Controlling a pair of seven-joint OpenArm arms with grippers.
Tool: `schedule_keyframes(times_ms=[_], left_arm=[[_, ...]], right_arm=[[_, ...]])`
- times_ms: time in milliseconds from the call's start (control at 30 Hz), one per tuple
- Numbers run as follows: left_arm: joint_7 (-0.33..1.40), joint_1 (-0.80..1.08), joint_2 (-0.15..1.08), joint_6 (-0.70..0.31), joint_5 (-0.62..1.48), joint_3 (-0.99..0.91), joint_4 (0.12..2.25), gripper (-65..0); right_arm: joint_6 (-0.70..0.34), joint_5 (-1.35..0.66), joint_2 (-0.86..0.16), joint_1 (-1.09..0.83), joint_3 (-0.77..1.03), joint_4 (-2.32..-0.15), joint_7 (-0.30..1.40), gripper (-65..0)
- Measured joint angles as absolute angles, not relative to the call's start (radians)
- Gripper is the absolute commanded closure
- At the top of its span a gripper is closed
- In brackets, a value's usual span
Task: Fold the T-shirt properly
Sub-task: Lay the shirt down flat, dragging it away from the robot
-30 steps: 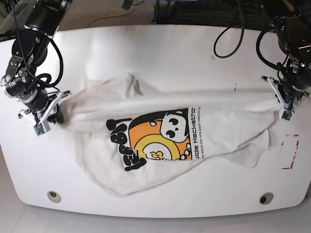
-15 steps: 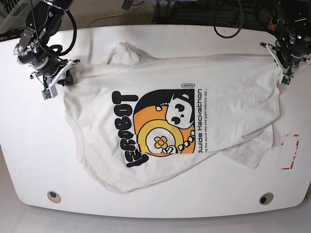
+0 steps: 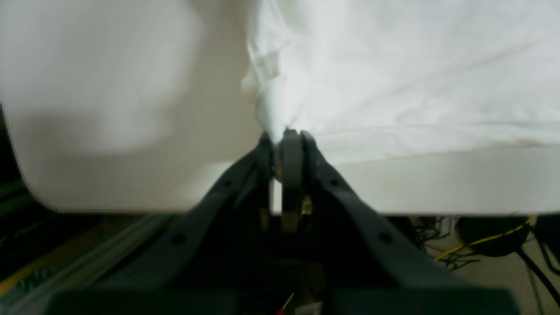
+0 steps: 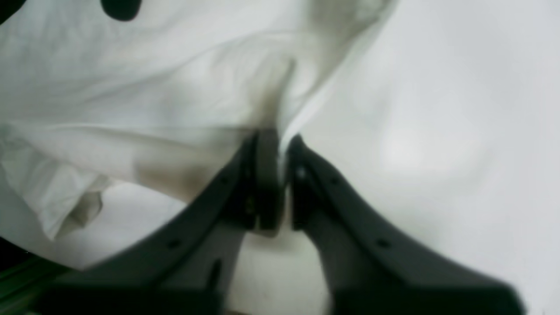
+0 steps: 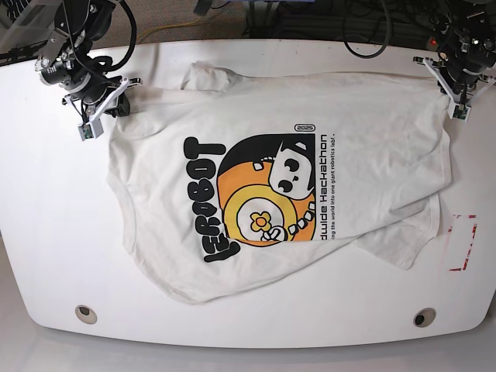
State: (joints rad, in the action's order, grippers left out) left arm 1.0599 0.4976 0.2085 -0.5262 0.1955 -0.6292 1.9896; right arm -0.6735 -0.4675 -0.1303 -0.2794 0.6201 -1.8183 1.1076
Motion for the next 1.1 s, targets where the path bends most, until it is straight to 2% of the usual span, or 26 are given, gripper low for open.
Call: schedule_keyframes(times_ms=[167, 233, 300, 433, 633, 767, 900, 1033, 1067, 1100], left_arm=[[1.06, 0.502, 0.208, -0.526, 0.191, -0.635, 1.989, 0.0], [1.059, 0.501, 0.209, -0.526, 0.192, -0.635, 1.989, 0.0], [1.06, 0.502, 0.208, -0.525, 0.192, -0.635, 1.989, 0.0], [1.06, 0.501, 0.207, -0.525, 0.192, -0.634, 1.989, 0.0], [1.06, 0.501, 0.208, -0.525, 0.192, -0.633, 1.989, 0.0], [1.06, 0.501, 0.208, -0.525, 0.192, -0.633, 1.989, 0.0], [1.06, 0.5, 0.208, -0.526, 0.192, -0.632, 1.989, 0.0], [1.06, 0.498, 0.208, -0.525, 0.192, -0.629, 1.988, 0.0], [1.06, 0.497, 0.208, -0.526, 0.192, -0.629, 1.988, 0.0], [1.061, 0.493, 0.208, -0.526, 0.192, -0.629, 1.988, 0.0]], right_arm=[[-0.677, -0.472, -0.101, -0.273, 0.652, -1.818, 1.108, -41.4], [-0.677, -0.466, -0.088, -0.254, 0.701, -1.818, 1.111, -48.0], [-0.67, -0.463, -0.086, -0.233, 0.723, -1.803, 1.112, -49.8], [-0.674, -0.47, -0.094, -0.178, 0.727, -1.737, 1.185, -49.3], [-0.673, -0.467, -0.089, -0.17, 0.729, -1.685, 1.197, -49.1], [-0.673, -0.468, -0.065, -0.169, 0.733, -1.683, 1.191, -43.0], [-0.674, -0.476, -0.038, -0.166, 0.728, -1.681, 1.187, -30.4], [-0.674, -0.479, -0.025, -0.161, 0.731, -1.665, 1.182, -10.5], [-0.674, -0.476, -0.025, -0.162, 0.731, -1.664, 1.186, -3.2], [-0.673, -0.475, -0.025, -0.162, 0.728, -1.662, 1.188, 0.0]])
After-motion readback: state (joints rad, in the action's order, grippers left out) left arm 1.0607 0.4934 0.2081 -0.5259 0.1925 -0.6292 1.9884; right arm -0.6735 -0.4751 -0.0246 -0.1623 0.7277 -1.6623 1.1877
